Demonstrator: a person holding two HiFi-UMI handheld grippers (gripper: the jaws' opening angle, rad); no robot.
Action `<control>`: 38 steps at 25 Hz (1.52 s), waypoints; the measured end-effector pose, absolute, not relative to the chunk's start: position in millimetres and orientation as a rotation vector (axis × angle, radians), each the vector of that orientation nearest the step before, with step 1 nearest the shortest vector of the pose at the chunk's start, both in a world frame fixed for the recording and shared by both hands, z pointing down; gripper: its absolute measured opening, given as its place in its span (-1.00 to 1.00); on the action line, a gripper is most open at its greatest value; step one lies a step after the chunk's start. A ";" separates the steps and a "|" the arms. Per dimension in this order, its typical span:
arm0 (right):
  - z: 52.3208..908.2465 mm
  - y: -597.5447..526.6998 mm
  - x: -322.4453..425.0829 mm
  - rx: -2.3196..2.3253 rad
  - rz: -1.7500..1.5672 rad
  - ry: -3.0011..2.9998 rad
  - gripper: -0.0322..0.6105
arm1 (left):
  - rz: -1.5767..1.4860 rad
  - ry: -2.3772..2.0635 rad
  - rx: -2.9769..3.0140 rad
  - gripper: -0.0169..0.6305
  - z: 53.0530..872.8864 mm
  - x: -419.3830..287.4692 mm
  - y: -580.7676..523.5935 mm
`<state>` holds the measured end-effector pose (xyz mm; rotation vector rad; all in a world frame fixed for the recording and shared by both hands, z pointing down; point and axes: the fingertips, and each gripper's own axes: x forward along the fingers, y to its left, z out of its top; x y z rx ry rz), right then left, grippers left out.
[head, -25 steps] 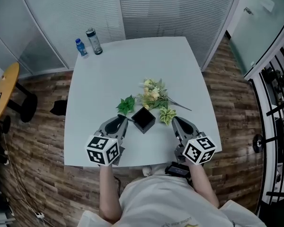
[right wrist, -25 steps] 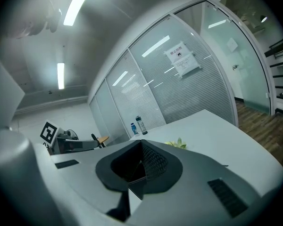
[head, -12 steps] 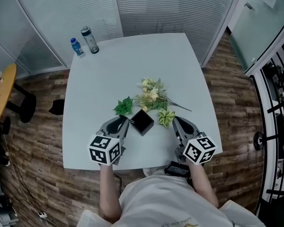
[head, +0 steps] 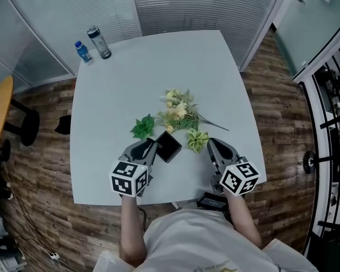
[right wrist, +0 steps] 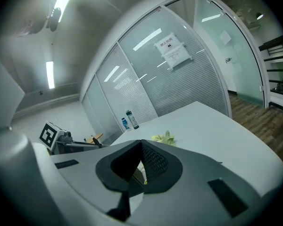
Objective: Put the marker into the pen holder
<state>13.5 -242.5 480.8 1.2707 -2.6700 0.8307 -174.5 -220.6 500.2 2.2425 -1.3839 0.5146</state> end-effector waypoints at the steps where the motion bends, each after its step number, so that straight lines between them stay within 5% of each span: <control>1: 482.6 -244.1 14.6 1.270 0.835 -2.666 -0.85 | 0.522 -1.378 2.239 -0.76 503.5 -173.5 -221.5; 38: 525.8 -274.2 37.5 1.289 0.937 -2.586 -0.85 | 1.223 -1.059 2.198 -0.76 589.0 -142.0 -227.2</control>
